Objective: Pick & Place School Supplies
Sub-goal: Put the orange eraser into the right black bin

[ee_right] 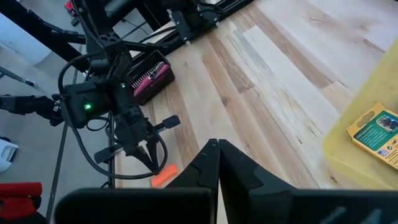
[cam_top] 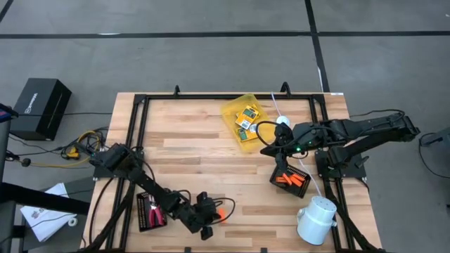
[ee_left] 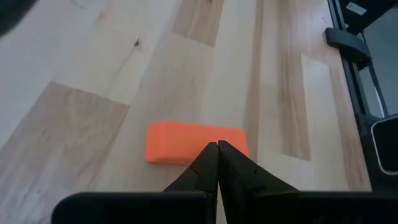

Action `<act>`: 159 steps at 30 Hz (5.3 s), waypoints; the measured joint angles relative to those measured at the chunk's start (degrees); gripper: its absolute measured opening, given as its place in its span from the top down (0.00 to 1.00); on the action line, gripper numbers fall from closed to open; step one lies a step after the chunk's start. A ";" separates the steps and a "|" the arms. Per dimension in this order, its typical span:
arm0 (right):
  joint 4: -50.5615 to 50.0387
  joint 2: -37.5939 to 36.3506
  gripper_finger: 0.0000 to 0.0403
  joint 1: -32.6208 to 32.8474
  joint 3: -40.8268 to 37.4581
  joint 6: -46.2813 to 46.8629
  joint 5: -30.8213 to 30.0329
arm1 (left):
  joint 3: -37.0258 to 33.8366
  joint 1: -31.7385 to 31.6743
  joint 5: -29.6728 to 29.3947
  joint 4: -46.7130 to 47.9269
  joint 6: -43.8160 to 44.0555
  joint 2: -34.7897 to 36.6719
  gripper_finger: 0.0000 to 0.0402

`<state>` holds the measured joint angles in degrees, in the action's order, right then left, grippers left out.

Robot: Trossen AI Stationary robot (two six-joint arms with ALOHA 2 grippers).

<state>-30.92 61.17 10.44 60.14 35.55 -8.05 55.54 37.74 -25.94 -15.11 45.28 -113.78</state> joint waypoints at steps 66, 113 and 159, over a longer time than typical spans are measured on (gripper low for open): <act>-0.11 0.00 1.00 0.00 0.00 -1.66 1.17 | -3.31 -2.47 11.45 -5.60 3.17 0.00 1.00; 7.54 -0.02 0.71 -0.07 -0.01 -2.28 0.33 | -2.81 -15.76 29.60 17.77 -42.49 19.19 0.52; 7.17 0.00 0.71 -0.07 0.00 -2.56 0.48 | -1.70 -15.61 37.47 4.25 -42.06 2.00 0.67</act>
<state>-23.75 61.17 10.37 60.14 32.99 -7.57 53.84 22.13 11.53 -10.86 3.22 -111.78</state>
